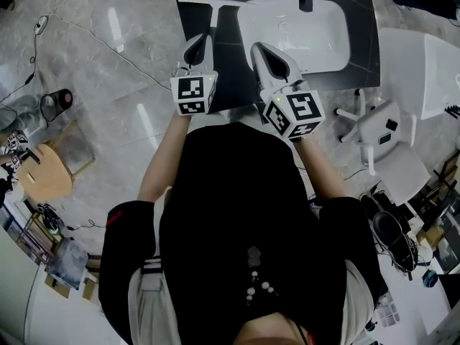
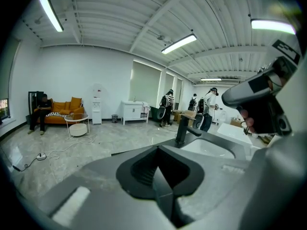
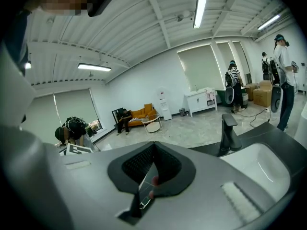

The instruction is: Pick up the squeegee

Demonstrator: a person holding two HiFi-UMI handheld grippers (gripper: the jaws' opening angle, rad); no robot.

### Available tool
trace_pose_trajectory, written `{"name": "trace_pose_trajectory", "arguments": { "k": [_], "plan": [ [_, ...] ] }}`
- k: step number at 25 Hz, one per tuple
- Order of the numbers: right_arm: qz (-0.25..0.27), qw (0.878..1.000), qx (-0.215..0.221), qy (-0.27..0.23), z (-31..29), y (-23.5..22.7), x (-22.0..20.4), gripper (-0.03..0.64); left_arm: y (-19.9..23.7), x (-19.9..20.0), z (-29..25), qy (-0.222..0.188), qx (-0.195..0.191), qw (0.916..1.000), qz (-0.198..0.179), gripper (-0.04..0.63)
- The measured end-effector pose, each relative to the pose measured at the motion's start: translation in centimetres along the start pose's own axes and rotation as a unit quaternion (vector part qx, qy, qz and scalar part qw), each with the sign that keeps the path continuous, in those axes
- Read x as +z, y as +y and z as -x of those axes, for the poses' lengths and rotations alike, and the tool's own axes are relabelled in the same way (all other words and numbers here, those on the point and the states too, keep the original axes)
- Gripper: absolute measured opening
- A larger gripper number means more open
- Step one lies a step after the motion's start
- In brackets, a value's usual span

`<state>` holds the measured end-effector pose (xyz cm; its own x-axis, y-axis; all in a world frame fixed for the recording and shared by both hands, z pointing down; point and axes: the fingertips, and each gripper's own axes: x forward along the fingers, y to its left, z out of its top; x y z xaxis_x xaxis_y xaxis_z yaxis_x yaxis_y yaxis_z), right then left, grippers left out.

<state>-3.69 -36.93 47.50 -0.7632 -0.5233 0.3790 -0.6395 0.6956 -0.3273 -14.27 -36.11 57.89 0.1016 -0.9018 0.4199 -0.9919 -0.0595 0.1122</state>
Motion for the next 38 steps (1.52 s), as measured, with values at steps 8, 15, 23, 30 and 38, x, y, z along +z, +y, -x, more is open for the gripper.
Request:
{"name": "trace_pose_trajectory", "arguments": {
  "k": [8,15,23,30,38],
  "plan": [
    [-0.007,1.0,-0.006,0.016,-1.1,-0.4,-0.6,0.002,0.2,-1.7,-2.4,0.029,-0.011,0.9995,-0.005,0.051],
    [-0.015,0.999,-0.015,0.025,-2.1,-1.5,-1.0,0.002,0.3,-3.5,-4.5,0.057,-0.016,0.9982,-0.001,0.132],
    [-0.033,0.998,-0.033,0.033,-2.8,-2.9,-1.4,0.002,0.5,-5.4,-7.0,0.089,-0.007,0.996,-0.001,0.204],
    [-0.046,0.997,-0.046,0.04,-3.3,-3.7,-2.1,0.003,0.8,-8.1,-8.9,0.129,0.0,0.9915,0.014,0.224],
    [-0.058,0.996,-0.054,0.049,-4.1,-4.4,-2.7,0.002,1.8,-10.5,-11.0,0.165,0.026,0.985,0.044,0.224]
  ]
}}
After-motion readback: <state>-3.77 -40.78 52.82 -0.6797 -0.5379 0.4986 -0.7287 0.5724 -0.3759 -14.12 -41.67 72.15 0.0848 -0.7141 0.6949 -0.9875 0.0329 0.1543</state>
